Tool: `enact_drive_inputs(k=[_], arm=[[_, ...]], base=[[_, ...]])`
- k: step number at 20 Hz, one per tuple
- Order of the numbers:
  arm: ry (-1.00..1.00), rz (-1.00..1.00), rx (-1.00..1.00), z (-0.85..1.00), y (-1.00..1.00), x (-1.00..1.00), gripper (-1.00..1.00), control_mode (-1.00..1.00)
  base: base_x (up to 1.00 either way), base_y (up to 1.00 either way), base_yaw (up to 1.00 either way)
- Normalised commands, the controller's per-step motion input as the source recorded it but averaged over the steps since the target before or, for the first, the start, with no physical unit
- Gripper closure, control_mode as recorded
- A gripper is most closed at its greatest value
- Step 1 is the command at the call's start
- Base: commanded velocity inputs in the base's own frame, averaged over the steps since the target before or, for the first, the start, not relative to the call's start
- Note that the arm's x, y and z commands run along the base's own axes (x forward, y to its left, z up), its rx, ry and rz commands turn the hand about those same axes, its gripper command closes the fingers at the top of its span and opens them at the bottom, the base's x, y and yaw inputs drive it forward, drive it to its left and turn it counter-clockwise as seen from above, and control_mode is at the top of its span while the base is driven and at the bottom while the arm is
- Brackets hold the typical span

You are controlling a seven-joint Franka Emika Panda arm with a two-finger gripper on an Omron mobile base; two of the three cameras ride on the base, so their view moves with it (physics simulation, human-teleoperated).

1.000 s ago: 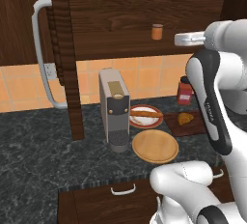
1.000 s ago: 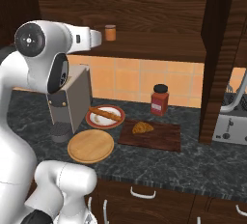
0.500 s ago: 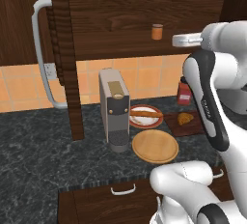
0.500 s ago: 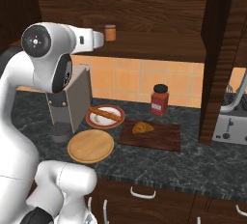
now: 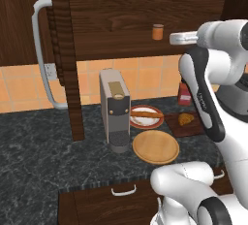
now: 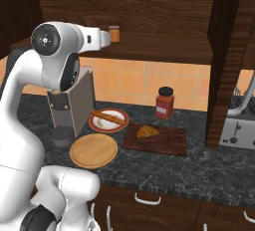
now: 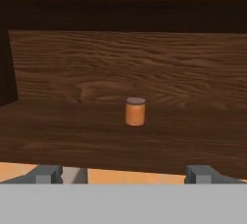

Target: From the different types of pastries on the counter, select a croissant and place it on the cutting board. Then retrieve a jar of jam from the cabinet and place it alongside the croissant on the cutting board.

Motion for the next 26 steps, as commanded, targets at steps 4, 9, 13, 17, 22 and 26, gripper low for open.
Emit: enact_drive_inputs(k=[4, 9, 13, 17, 22, 26], arm=[[0.0, -0.01, 0.0, -0.1, -0.06, 0.07, -1.0, -1.0], [-0.05, -0.04, -0.03, -0.15, -0.01, 0.16, -1.0, -1.0], [-0.03, -0.05, -0.02, -0.09, 0.0, 0.25, -1.0, -1.0], [0.0, -0.01, 0.0, 0.0, 0.0, 0.01, -1.0, -1.0], [0.0, 0.0, 0.0, 0.0, 0.0, 0.37, -1.0, -1.0], [0.0, 0.0, 0.0, 0.0, 0.0, 0.48, -1.0, -1.0]], base=[[0.0, 0.0, 0.0], [0.0, 0.0, 0.0], [0.0, 0.0, 0.0], [0.0, 0.0, 0.0], [0.0, 0.0, 0.0], [0.0, 0.0, 0.0]])
